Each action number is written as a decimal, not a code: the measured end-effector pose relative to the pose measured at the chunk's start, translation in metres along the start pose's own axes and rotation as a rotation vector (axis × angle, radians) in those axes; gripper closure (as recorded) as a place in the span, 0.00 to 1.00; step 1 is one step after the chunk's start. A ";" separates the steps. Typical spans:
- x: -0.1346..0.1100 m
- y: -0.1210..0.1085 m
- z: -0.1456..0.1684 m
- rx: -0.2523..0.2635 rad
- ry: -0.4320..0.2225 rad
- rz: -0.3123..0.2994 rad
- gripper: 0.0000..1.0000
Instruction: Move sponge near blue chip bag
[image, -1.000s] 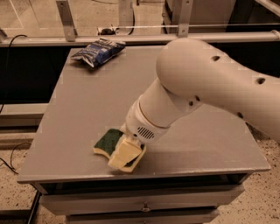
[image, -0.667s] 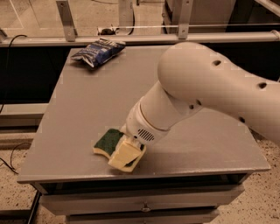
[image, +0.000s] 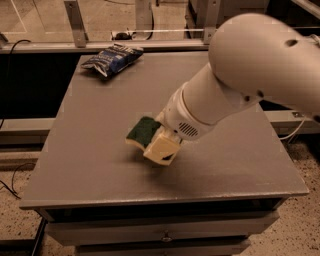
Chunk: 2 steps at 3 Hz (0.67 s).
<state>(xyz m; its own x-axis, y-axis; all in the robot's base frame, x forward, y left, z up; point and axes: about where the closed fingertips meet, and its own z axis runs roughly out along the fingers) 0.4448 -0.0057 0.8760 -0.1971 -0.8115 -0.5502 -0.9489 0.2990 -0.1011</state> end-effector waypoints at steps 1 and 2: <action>-0.006 -0.042 -0.056 0.124 -0.017 -0.049 1.00; -0.016 -0.052 -0.075 0.164 -0.036 -0.065 1.00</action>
Offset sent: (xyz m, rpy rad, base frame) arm 0.0231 -0.0301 0.0439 -0.0179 -0.1084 -0.0220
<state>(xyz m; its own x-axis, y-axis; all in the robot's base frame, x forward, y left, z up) 0.4786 -0.0458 0.9528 -0.1247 -0.8140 -0.5673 -0.9057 0.3269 -0.2699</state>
